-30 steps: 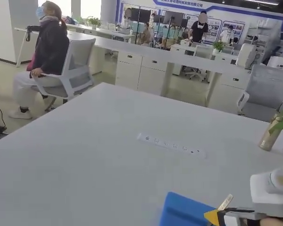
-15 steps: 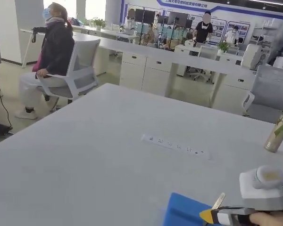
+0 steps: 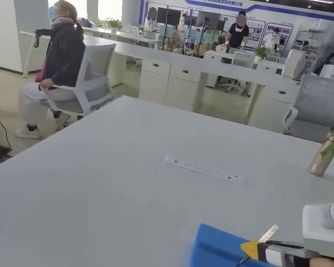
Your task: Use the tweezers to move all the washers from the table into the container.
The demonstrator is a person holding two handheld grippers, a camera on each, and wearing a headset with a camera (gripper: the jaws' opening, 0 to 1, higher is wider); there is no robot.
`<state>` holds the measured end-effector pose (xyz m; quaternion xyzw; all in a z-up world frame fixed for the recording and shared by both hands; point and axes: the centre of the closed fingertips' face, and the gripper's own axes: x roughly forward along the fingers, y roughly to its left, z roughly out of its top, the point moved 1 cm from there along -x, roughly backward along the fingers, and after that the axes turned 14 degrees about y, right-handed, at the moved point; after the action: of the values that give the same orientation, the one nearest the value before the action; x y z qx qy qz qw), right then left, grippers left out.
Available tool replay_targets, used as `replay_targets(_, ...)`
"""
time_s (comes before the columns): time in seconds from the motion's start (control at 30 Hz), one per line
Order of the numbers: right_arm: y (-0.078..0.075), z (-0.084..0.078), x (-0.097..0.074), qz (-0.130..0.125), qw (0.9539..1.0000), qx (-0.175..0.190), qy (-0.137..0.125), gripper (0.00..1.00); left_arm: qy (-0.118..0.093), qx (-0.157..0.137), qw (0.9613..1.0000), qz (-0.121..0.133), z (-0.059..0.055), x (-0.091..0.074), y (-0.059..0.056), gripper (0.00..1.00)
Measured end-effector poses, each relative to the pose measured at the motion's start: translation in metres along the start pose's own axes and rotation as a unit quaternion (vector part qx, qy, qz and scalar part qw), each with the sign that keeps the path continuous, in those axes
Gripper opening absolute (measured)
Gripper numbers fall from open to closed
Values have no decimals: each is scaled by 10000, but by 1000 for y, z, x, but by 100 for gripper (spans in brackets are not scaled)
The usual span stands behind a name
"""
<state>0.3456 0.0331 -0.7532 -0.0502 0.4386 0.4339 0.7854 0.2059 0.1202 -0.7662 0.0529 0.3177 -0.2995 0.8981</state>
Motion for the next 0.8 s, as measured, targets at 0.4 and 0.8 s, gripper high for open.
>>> replay_targets(0.4, 35, -49, 17, 448, 9984, 144, 307, 3, 19, 34, 10000, -45, -1, 0, -2, 76)
replay_targets(0.8, 25, -66, 34, -143, 9978, -261, 591, 3, 13, 37, 10000, -7, -1, 1, -1, 75)
